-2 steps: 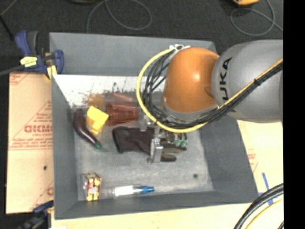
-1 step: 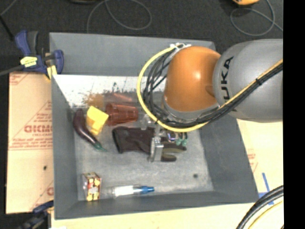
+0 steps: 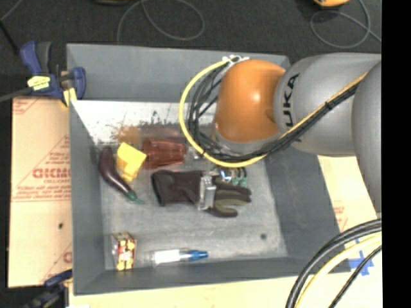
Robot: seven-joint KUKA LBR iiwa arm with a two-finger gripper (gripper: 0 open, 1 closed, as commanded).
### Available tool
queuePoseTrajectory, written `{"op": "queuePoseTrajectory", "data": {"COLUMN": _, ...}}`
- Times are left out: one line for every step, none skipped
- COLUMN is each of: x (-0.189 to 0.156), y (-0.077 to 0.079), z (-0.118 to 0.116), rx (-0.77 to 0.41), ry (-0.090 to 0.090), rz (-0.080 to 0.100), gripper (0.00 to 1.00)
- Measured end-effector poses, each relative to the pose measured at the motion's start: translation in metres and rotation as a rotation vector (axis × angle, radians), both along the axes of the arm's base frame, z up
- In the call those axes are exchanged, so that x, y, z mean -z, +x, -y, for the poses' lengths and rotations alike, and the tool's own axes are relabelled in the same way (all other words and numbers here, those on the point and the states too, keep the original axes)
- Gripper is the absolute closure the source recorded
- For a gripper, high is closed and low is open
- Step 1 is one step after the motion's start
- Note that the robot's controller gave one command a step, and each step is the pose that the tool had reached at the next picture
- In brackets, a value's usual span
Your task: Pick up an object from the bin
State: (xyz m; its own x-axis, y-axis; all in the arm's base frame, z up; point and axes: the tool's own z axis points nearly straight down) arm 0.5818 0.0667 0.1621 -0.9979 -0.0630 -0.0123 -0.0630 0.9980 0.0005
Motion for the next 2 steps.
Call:
{"op": "queuePoseTrajectory", "data": {"x": 0.0831, "y": -0.0161, "z": 0.0200, "rx": -0.094, "ry": 0.000, "rz": -0.007, "gripper": 1.00}}
{"op": "queuePoseTrajectory", "data": {"x": 0.0831, "y": -0.0161, "z": 0.0200, "rx": -0.093, "ry": 0.000, "rz": -0.007, "gripper": 1.00}}
